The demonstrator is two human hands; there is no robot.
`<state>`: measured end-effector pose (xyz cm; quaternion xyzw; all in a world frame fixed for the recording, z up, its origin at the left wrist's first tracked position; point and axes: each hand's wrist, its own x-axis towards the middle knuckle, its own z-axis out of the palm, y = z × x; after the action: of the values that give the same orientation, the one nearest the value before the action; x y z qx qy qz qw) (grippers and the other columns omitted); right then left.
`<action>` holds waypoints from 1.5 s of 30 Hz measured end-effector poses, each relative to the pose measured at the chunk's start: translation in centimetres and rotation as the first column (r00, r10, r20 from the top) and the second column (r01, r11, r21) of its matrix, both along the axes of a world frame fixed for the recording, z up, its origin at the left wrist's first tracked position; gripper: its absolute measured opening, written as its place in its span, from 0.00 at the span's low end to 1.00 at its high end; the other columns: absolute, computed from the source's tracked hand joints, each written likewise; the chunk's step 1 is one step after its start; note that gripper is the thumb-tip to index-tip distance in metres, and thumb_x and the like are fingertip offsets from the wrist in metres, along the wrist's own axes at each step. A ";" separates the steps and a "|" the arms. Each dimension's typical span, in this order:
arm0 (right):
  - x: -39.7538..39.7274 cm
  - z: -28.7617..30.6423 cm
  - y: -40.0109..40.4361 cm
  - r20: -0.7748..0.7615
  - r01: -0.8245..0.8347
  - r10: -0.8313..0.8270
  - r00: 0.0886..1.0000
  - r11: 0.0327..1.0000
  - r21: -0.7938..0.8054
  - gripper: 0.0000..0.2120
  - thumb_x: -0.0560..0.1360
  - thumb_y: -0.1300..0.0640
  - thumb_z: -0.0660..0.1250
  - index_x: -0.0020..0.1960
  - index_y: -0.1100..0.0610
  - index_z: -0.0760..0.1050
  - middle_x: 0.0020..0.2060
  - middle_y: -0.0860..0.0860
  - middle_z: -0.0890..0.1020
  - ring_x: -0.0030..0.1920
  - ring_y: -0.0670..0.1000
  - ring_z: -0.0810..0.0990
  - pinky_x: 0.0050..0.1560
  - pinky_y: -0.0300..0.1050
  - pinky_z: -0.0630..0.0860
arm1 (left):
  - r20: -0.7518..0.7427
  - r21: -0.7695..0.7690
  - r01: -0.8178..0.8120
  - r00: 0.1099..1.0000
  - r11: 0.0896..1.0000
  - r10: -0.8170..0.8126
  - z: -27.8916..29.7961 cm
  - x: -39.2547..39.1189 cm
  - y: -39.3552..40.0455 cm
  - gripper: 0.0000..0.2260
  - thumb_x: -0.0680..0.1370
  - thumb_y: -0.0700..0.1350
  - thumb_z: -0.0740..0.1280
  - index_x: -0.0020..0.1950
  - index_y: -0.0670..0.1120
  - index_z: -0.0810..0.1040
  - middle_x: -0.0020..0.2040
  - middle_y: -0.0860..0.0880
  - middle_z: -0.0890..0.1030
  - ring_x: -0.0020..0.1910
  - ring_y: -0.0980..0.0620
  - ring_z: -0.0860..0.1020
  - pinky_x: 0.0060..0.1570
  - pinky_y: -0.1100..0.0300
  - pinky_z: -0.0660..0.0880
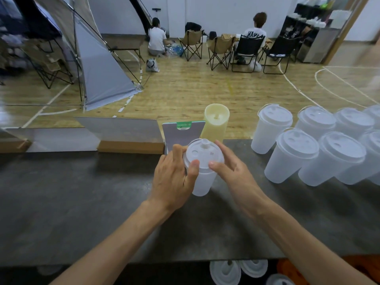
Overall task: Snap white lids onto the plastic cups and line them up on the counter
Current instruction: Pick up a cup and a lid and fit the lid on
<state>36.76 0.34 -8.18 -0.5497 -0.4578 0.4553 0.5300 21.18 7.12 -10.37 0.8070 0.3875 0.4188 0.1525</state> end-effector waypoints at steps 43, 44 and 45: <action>-0.2 1.2 0.1 0.091 -0.017 0.019 0.996 1.000 -0.024 0.24 0.83 0.58 0.60 0.77 0.44 0.64 0.72 0.42 0.73 0.72 0.44 0.71 0.76 0.52 0.65 | 0.354 -0.688 0.196 0.931 0.698 0.087 3.5 -0.4 2.4 0.10 0.81 0.53 0.65 0.57 0.48 0.78 0.52 0.47 0.83 0.49 0.52 0.80 0.45 0.61 0.74; -0.2 1.3 0.1 0.099 -0.022 0.025 0.995 0.999 -0.032 0.24 0.83 0.58 0.60 0.77 0.43 0.64 0.72 0.42 0.73 0.72 0.44 0.71 0.76 0.53 0.65 | 0.339 -0.648 0.182 0.939 0.740 0.066 3.9 -0.6 2.4 0.09 0.81 0.51 0.66 0.59 0.50 0.78 0.51 0.49 0.84 0.49 0.53 0.81 0.45 0.63 0.74; -0.2 1.4 0.2 0.107 -0.028 0.033 0.994 0.999 -0.040 0.24 0.83 0.57 0.60 0.77 0.43 0.64 0.72 0.42 0.73 0.72 0.44 0.71 0.76 0.53 0.65 | 0.309 -0.601 0.172 0.951 0.780 0.028 4.3 -0.8 2.4 0.09 0.81 0.49 0.66 0.60 0.51 0.79 0.51 0.50 0.84 0.50 0.54 0.82 0.45 0.65 0.75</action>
<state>36.56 0.51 -6.80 -0.5767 -0.4853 0.4416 0.4867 20.42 9.52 -6.10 0.6523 0.4442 0.3795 0.4829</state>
